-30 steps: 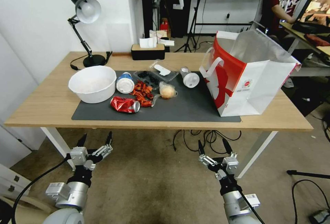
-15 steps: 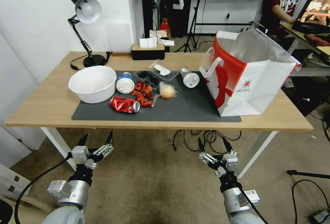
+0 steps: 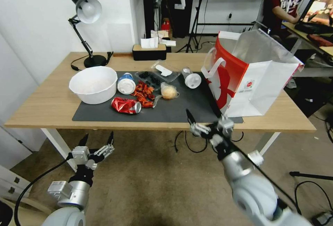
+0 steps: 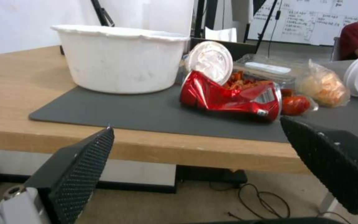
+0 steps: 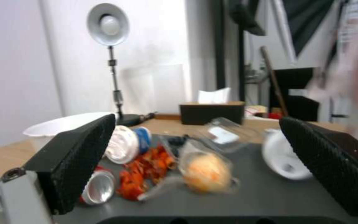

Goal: Pick up the trash from the table and place it into the takeout bag.

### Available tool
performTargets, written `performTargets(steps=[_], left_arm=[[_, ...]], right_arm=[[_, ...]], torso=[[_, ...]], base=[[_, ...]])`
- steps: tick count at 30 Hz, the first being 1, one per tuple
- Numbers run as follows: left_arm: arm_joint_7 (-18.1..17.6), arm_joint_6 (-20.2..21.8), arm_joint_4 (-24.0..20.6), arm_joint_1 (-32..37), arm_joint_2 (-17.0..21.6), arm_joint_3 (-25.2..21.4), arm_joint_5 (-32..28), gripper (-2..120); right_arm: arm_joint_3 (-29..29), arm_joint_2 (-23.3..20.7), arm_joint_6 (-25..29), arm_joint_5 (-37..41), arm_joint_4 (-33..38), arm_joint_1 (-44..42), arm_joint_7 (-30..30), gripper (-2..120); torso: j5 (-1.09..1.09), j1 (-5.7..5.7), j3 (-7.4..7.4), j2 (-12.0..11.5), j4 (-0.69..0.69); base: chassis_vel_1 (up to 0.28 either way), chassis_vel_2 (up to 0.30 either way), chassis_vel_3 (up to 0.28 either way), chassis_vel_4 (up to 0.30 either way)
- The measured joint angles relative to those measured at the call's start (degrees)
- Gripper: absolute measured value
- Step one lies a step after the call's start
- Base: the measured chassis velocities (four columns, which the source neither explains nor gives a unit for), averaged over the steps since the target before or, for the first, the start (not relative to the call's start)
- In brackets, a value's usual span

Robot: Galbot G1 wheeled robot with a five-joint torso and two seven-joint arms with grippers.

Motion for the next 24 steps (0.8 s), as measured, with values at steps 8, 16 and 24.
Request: performTargets(steps=[8,16,24], left_arm=[[-0.09,0.28,-1.27,0.24,-0.27,-0.21,0.57,100],[-0.15,0.35,-2.57,1.0,-0.83,-0.94,0.88,100],[-0.19,0.26,-2.85,1.44,-0.91,-1.37,0.87,100]], right_arm=[[-9.77,1.22,-2.51,2.99,-5.94,12.41,0.72,100],[-17.8,5.49,-7.59,5.51,-14.16,24.13,3.55,100],[-20.45,8.18,-14.57,6.57,-17.27,29.5,9.45,100]], torso=[[-0.01,0.0,0.0,0.0,0.0],[-0.01,0.0,0.0,0.0,0.01],[-0.01,0.01,0.0,0.0,0.0]], base=[[0.0,0.0,0.0,0.0],[0.0,0.0,0.0,0.0],[0.0,0.0,0.0,0.0]])
